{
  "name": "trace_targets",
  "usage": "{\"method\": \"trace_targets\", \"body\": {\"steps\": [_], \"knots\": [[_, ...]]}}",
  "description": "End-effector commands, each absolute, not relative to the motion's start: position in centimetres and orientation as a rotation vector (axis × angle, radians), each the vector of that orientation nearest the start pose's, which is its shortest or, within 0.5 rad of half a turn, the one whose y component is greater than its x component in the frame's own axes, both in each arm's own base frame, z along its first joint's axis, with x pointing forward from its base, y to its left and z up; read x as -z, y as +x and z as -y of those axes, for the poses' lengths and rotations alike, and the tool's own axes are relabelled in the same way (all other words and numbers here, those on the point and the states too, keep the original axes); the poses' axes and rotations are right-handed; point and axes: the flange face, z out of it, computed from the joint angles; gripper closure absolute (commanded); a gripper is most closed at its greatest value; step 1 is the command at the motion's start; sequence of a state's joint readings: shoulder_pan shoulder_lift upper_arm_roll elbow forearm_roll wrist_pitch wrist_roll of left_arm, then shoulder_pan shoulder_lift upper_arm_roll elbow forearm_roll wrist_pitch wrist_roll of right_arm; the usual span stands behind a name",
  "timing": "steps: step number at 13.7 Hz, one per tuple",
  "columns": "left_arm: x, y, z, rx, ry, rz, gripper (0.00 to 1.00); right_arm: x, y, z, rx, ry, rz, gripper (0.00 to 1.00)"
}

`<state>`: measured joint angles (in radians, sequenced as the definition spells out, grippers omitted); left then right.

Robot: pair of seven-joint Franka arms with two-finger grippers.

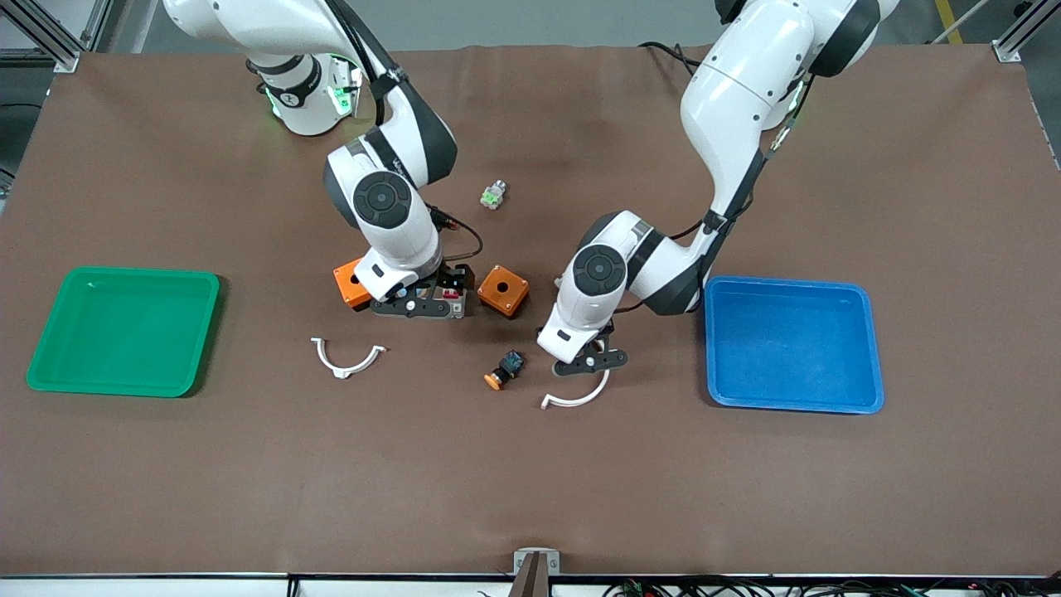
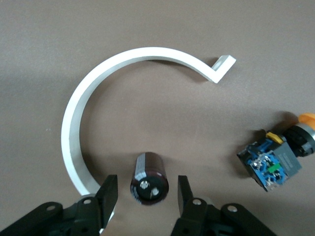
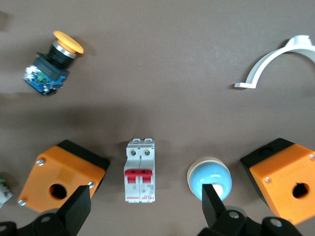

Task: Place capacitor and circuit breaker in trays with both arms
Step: 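Grasp the capacitor with the left gripper while the right gripper grasps the breaker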

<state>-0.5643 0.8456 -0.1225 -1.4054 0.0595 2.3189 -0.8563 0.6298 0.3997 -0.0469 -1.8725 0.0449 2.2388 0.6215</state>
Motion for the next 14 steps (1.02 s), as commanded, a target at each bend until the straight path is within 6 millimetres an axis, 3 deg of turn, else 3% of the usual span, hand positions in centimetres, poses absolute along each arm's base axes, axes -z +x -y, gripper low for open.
{"method": "trace_targets", "body": {"steps": [1,4,6,8,10,14], "knots": [[-19.4,58.5,45.7,0.083,-3.212,0.267,0.46,-27.5,52.1,-35.0,-0.061,-3.135,-0.134,0.0],[-19.5,58.4,45.7,0.087,-3.21,0.262,0.68,-25.6,52.1,-35.1,-0.083,-3.117,-0.173,0.0],[-20.0,58.5,45.7,0.093,-3.211,0.269,1.0,-24.8,52.1,-35.3,-0.102,-3.104,-0.198,0.0],[-21.7,59.2,45.0,0.115,-3.212,0.289,1.0,-24.2,52.1,-35.4,-0.11,-3.095,-0.204,0.0],[-25.4,60.4,43.3,0.145,-3.195,0.322,1.0,-23.7,51.8,-35.5,-0.124,-3.101,-0.199,0.0],[-32.8,63.2,36.2,0.125,-3.099,0.445,1.0,-23.2,51.4,-36.0,-0.135,-3.104,-0.189,0.13]]}}
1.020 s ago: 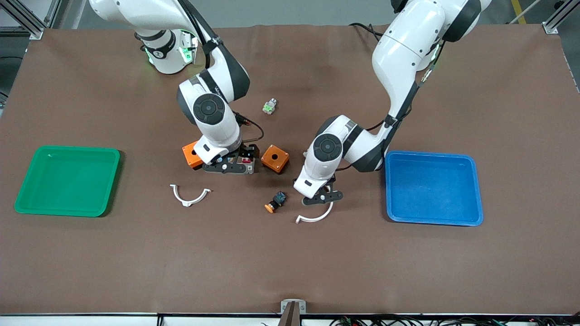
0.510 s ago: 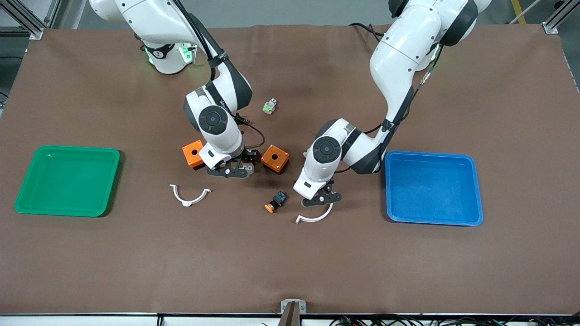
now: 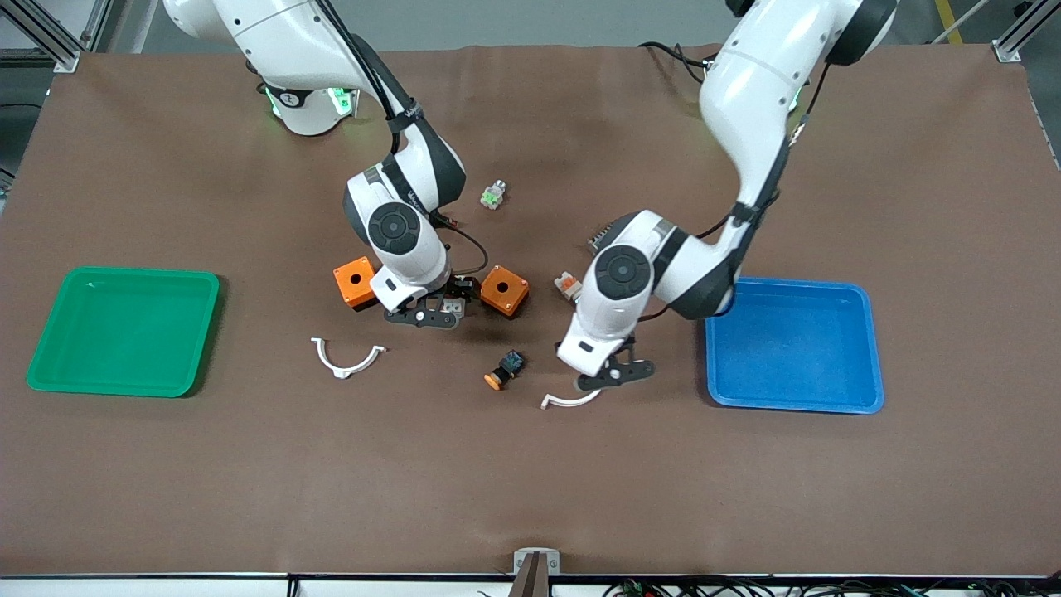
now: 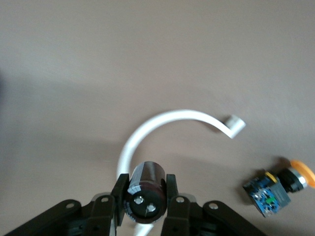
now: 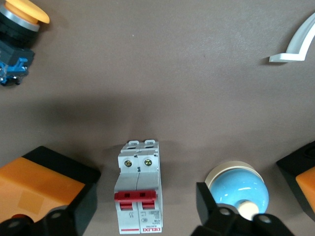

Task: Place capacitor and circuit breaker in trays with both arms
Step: 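Carry the capacitor with the left gripper over the blue tray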

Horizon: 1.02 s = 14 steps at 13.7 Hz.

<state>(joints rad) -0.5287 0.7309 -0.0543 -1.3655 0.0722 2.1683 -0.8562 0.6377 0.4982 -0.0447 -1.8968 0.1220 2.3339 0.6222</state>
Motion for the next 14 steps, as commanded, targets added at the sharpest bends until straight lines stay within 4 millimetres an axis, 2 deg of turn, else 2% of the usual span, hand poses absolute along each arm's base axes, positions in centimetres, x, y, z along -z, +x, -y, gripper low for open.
{"method": "trace_targets", "body": {"steps": [1,3,4,6,8,10,11,12,13,14], "knots": [[-33.5,64.0,33.9,0.14,-3.083,0.473,1.0,-23.0,51.3,-36.1,-0.138,-3.106,-0.185,0.15],[-34.5,65.4,29.3,0.177,-3.042,0.51,1.0,-22.7,51.3,-36.1,-0.142,-3.108,-0.185,0.24],[-34.6,65.8,27.3,0.18,-3.019,0.531,1.0,-22.7,51.3,-36.1,-0.14,-3.107,-0.185,0.27],[-34.3,66.4,21.7,0.172,-2.963,0.555,1.0,-22.7,51.4,-36.1,-0.131,-3.105,-0.183,0.41],[-33.9,66.2,16.5,0.121,-2.952,0.494,0.99,-22.7,51.4,-36.1,-0.131,-3.105,-0.178,0.52],[-33.9,65.1,12.0,0.077,-2.944,0.461,0.99,-22.7,51.5,-36.1,-0.129,-3.104,-0.178,0.66],[-33.2,64.5,10.7,0.049,-2.942,0.445,0.99,-22.9,51.7,-35.9,-0.127,-3.102,-0.185,0.74],[-32.5,64.0,8.5,0.023,-2.934,0.46,0.99,-23.0,52.0,-35.5,-0.125,-3.1,-0.194,0.83],[-31.8,63.5,7.0,0.011,-2.932,0.474,0.99,-23.1,52.1,-35.6,-0.125,-3.1,-0.194,0.88],[-30.9,63.2,6.0,0.0,-2.934,0.473,0.99,-23.2,52.1,-35.5,-0.13,-3.101,-0.195,0.88]]}}
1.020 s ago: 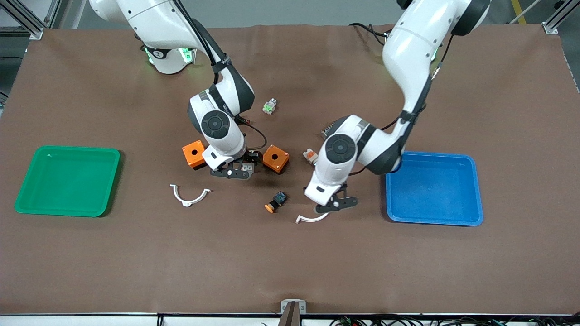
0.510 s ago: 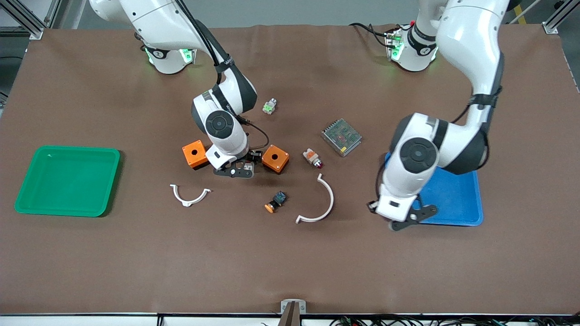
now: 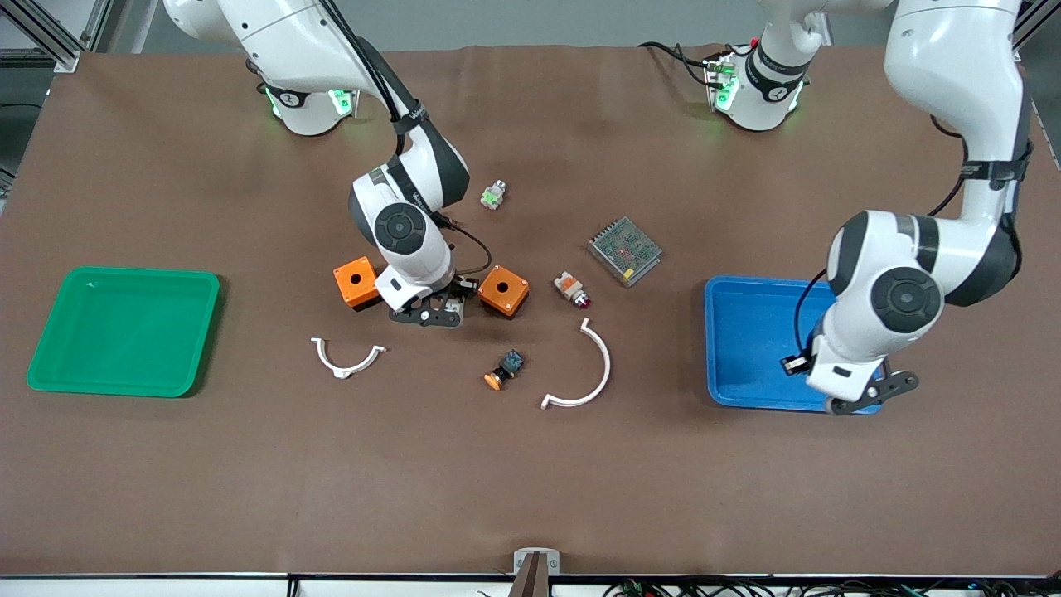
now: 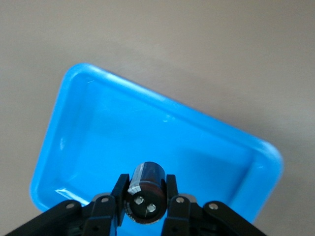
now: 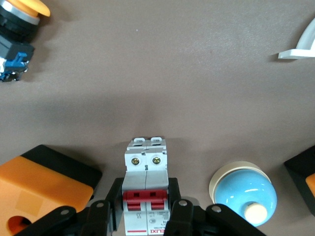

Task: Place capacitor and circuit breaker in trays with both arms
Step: 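Carry the capacitor with the left gripper over the blue tray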

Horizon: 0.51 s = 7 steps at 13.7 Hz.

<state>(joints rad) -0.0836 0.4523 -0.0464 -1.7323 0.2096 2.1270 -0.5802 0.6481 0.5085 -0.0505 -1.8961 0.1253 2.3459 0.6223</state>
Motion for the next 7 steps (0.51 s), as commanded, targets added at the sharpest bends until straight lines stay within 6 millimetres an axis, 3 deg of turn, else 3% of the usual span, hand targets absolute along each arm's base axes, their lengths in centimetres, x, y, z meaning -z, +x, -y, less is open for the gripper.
{"method": "trace_targets", "body": {"steps": [1,3,5,7], "knots": [[-29.5,62.8,4.9,0.001,-2.938,0.491,0.99,-23.3,52.2,-35.3,-0.127,-3.1,-0.2,0.88],[-27.1,62.2,3.6,0.036,-2.957,0.508,0.99,-24.1,52.3,-35.1,-0.139,-3.102,-0.202,0.9],[-24.6,61.4,3.3,0.007,-2.961,0.509,0.98,-27.0,53.4,-34.6,-0.186,-3.11,-0.223,0.9],[-23.3,61.1,3.0,-0.019,-2.959,0.517,0.96,-31.1,55.7,-32.1,-0.26,-3.112,-0.284,0.9]]}}
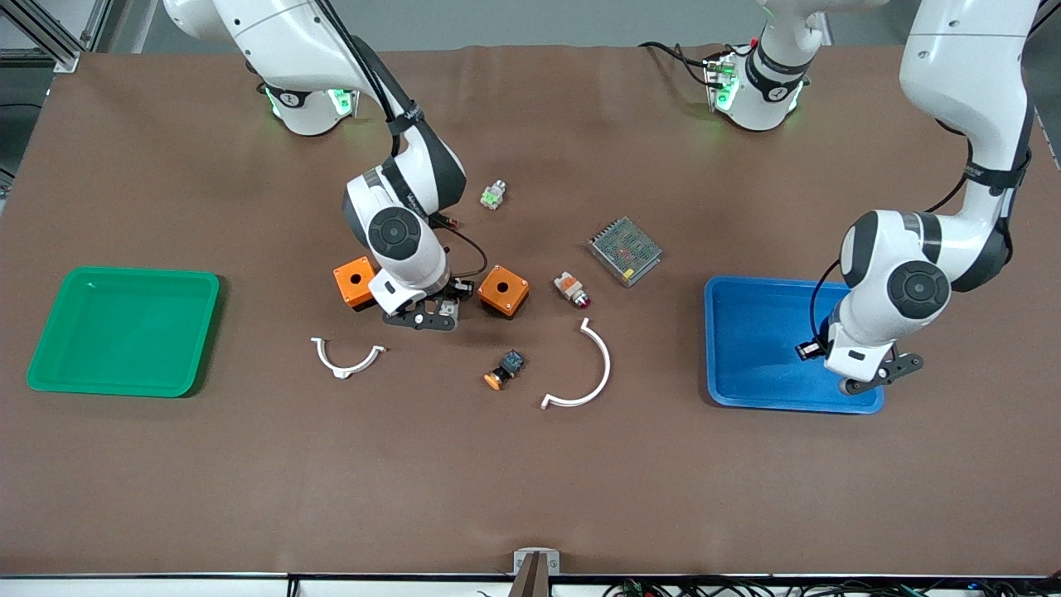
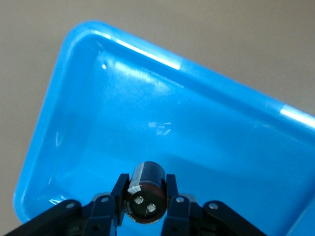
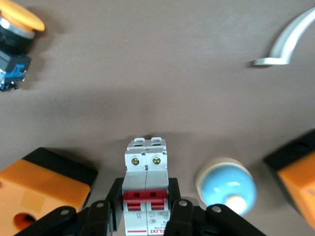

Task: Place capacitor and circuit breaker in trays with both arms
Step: 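Carry the capacitor with the left gripper over the blue tray, then carry the breaker with the right gripper over the green tray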

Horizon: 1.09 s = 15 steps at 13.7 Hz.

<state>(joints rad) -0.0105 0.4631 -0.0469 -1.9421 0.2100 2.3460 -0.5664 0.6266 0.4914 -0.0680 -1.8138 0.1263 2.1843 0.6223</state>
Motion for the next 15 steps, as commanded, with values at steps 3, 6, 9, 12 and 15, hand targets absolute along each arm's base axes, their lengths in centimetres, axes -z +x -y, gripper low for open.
{"method": "trace_targets", "body": {"steps": [3,6,9,12,15], "knots": [[-22.5,61.1,2.6,-0.042,-2.96,0.542,0.93,-37.7,58.6,-27.7,-0.398,-3.117,-0.31,0.9],[-21.7,61.3,2.6,-0.015,-2.973,0.575,0.93,-41.6,61.6,-19.6,-0.42,-3.088,-0.359,0.9],[-20.6,61.4,2.6,-0.014,-2.997,0.634,0.88,-42.3,63.4,-9.5,-0.44,-3.053,-0.296,0.9],[-21.3,61.6,3.1,0.0,-3.013,0.634,0.33,-41.9,64.3,2.8,-0.419,-3.052,-0.143,0.9],[-23.9,62.0,5.5,0.049,-3.042,0.606,0.0,-41.3,63.6,11.8,-0.404,-3.078,-0.093,0.89]]}}
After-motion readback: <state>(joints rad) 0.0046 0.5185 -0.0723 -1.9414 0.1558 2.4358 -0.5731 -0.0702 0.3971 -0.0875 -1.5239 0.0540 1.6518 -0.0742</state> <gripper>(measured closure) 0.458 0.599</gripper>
